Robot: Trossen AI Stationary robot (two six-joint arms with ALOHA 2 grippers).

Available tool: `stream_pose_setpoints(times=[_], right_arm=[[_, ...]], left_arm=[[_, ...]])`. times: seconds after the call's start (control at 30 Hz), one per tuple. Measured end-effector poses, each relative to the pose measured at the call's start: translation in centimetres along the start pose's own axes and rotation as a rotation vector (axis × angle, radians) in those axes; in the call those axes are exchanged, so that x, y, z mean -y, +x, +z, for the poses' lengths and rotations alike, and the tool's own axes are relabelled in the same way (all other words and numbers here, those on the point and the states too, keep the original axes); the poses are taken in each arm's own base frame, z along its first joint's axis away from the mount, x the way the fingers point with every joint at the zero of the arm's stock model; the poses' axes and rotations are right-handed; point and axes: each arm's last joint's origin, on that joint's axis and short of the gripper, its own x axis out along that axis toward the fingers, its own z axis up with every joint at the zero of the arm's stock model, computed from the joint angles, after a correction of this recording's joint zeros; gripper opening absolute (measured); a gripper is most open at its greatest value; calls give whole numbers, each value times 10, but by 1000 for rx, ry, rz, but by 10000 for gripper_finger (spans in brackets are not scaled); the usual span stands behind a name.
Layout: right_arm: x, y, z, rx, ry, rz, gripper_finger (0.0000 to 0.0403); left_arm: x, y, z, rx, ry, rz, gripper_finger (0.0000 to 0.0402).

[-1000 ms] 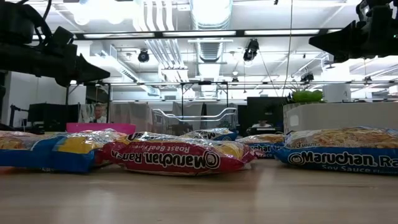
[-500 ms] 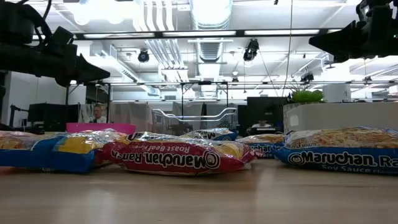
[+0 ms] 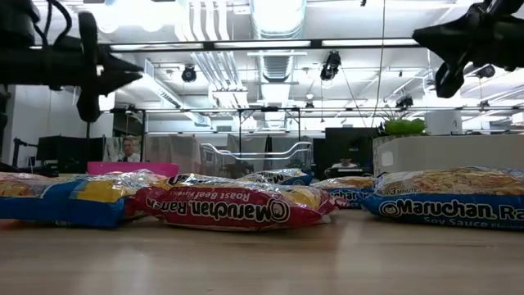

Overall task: Sort Maruchan noodles
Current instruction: Put the red noodle pack into the white bin

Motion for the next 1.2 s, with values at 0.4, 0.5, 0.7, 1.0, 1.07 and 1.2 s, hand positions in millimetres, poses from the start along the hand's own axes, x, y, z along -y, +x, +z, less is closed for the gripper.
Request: stream_pose_setpoints(times=[0.4, 0.5, 0.7, 1.0, 1.07, 1.2], right_arm=[[0, 9, -5, 110, 15, -29, 9], [5, 13, -9, 100, 33, -119, 9], [13, 19, -19, 75, 87, -283, 9], [24, 27, -40, -46, 183, -401, 9], [24, 29, -44, -71, 191, -408, 9], [17, 41, -38, -96, 173, -399, 9]], left_arm=[[28, 11, 9, 53, -45, -375, 46], [34, 17, 7, 54, -32, -439, 46], [57, 43, -4, -108, 41, -499, 46], [72, 84, -40, -462, 243, -430, 46], [70, 90, -48, -552, 303, -387, 46], [62, 99, -66, -719, 419, -313, 46]])
